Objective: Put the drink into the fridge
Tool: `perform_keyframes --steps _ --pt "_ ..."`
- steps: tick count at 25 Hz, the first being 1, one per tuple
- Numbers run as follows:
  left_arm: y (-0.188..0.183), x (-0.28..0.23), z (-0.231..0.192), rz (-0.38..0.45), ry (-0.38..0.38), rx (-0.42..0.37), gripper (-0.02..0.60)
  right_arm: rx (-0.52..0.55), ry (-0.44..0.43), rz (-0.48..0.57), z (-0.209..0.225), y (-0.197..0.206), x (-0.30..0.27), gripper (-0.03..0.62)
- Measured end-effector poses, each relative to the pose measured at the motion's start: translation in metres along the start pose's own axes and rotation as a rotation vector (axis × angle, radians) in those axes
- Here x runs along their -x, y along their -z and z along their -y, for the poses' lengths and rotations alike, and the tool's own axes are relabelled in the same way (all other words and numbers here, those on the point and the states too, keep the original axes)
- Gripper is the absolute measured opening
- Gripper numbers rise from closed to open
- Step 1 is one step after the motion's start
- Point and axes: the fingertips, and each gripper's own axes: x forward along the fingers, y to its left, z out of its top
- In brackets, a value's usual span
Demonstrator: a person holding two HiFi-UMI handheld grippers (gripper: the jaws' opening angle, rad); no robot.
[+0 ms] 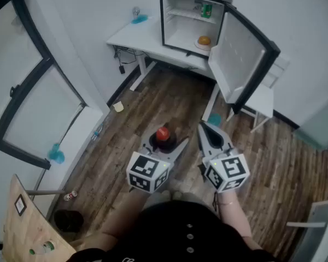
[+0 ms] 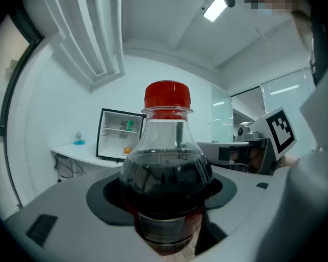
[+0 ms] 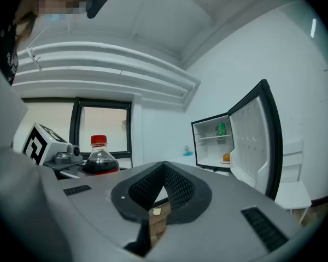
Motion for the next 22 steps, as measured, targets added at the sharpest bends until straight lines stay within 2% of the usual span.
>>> perform_keyframes --steps 4,22 --pt "-0.003 0.000 -0.007 0.007 0.002 0.047 0.324 -0.001 -0.005 -0.005 0.000 0.002 -0.004 0.008" --pt "-0.010 -0.007 -0.014 0.009 0.065 0.018 0.325 -0.020 -0.006 0.001 -0.008 0.004 -0.024 0.009"
